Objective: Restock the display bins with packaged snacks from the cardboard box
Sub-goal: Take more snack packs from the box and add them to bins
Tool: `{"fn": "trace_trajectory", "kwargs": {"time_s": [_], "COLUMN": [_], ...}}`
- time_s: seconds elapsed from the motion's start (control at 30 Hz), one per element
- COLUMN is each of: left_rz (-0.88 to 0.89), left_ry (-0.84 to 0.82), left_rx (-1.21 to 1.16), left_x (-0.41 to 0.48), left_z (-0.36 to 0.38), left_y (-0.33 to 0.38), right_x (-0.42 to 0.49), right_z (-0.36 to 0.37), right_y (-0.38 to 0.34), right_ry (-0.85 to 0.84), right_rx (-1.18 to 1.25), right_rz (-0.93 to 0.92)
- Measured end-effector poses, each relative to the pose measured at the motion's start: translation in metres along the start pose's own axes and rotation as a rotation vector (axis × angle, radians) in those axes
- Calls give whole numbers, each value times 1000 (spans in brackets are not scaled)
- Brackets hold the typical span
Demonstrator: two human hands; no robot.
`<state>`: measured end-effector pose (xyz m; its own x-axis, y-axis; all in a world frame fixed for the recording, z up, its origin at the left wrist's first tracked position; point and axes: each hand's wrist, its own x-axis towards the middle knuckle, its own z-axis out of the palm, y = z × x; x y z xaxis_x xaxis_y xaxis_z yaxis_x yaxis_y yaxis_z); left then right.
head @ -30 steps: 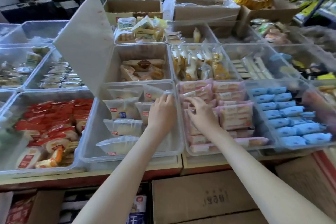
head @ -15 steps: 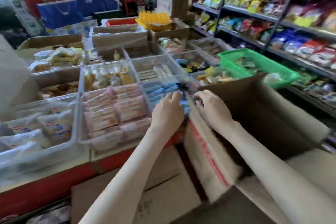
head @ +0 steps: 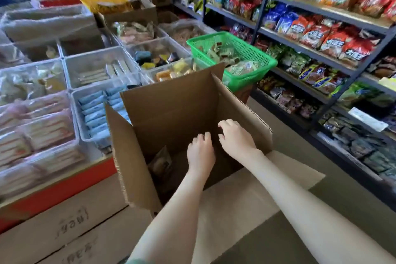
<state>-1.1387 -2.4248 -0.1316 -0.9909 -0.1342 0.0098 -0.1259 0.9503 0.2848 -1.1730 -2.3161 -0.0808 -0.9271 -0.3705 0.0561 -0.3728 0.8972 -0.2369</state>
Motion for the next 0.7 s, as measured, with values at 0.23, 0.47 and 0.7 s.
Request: {"fn": "trace_trajectory", "kwargs": {"time_s": [0.23,0.47,0.7], "left_rz": [-314,-659,-634], "left_ry": [-91,-215,-269], "left_rx": [-87,16,115], "left_x": [49,53,75], "left_z": [93,128,149], "left_y": [-33,-95,-169], "right_x": [69,112,141], "right_z": [89,163,242], "right_y": [37,33,7], "right_ry": [-256,-509,-662], "right_rx": [41,75,130], "right_rz": [-93,-77,-90]}}
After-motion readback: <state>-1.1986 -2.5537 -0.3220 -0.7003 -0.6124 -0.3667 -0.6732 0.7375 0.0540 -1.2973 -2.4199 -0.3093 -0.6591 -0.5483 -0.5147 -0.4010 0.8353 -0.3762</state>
